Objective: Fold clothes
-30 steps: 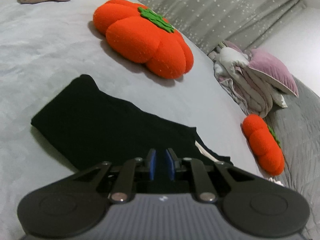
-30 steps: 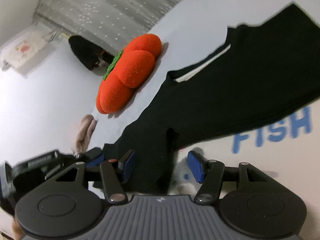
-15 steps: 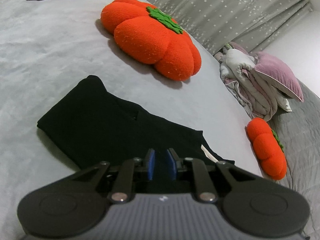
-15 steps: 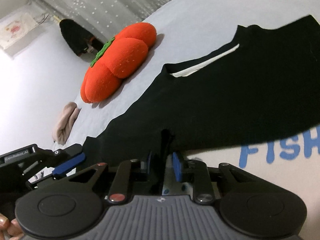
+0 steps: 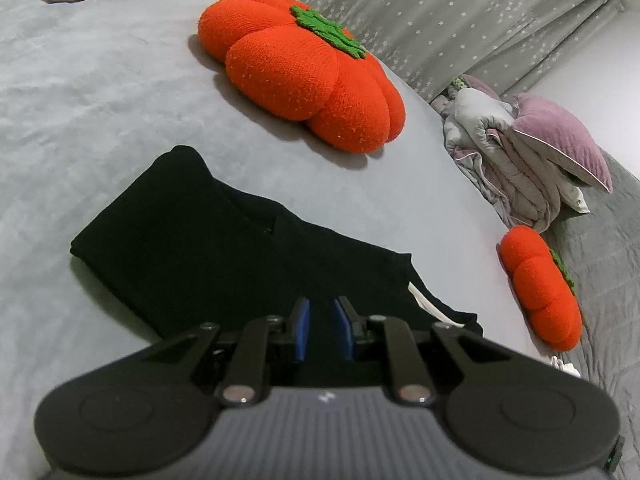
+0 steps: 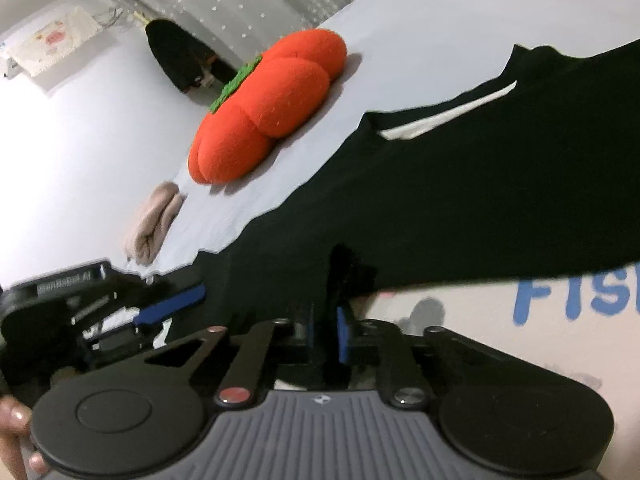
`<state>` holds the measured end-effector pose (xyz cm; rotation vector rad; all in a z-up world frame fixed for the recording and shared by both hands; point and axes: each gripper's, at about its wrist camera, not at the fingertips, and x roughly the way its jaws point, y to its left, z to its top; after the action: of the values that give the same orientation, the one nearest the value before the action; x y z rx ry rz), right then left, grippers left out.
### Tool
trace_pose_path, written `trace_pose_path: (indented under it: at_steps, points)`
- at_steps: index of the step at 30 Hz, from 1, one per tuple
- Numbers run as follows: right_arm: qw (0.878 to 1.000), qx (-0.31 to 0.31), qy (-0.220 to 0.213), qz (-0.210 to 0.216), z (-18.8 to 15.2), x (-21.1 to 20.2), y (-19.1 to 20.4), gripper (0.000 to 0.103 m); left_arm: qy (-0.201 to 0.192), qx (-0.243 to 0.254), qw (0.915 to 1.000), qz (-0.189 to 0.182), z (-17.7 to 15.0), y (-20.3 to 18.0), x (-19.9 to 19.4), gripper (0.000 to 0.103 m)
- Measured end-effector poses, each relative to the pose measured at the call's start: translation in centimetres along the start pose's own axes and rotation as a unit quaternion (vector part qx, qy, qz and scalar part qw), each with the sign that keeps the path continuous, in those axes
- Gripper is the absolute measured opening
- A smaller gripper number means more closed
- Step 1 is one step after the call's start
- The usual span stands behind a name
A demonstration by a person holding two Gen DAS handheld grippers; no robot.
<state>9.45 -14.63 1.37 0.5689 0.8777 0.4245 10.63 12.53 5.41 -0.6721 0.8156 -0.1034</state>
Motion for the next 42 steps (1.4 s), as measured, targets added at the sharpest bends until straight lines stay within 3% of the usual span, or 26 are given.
trace_pose_path:
  at_steps: [7, 13, 22, 25, 27, 32, 42]
  points:
    - [0.999, -0.046, -0.018, -0.006, 1.0, -1.7, 2.5, 0.008, -0.007, -0.009, 0.9999, 0.004, 0.9, 0.8, -0.6, 0.015]
    - [0.994, -0.090, -0.055, -0.012, 4.8, -3.4, 5.4, 0.008, -0.016, 0.008, 0.9998, 0.008, 1.4, 1.0, -1.8, 0.020]
    - [0.989, -0.102, -0.107, -0.018, 9.5, -6.4, 6.7, 0.008, -0.023, 0.012, 0.9997, 0.000, 1.9, 1.2, -2.6, 0.023]
    - [0.987, -0.106, -0.119, -0.021, 10.8, -7.3, 7.1, 0.008, -0.016, 0.036, 0.9992, -0.011, 1.6, 0.5, -2.5, 0.023]
    - [0.986, -0.108, -0.126, -0.023, 11.5, -7.8, 7.4, 0.008, -0.002, 0.065, 0.9975, -0.027, 1.2, -0.2, -2.2, 0.028]
    - [0.987, -0.092, -0.132, -0.027, 12.2, -8.6, 6.5, 0.008, 0.032, 0.125, 0.9915, -0.011, -0.7, -2.0, -0.2, 0.031]
    - [0.988, -0.069, -0.134, -0.040, 12.5, -10.2, 3.2, 0.008, 0.054, 0.143, 0.9881, 0.018, -2.4, -2.7, 1.8, 0.031]
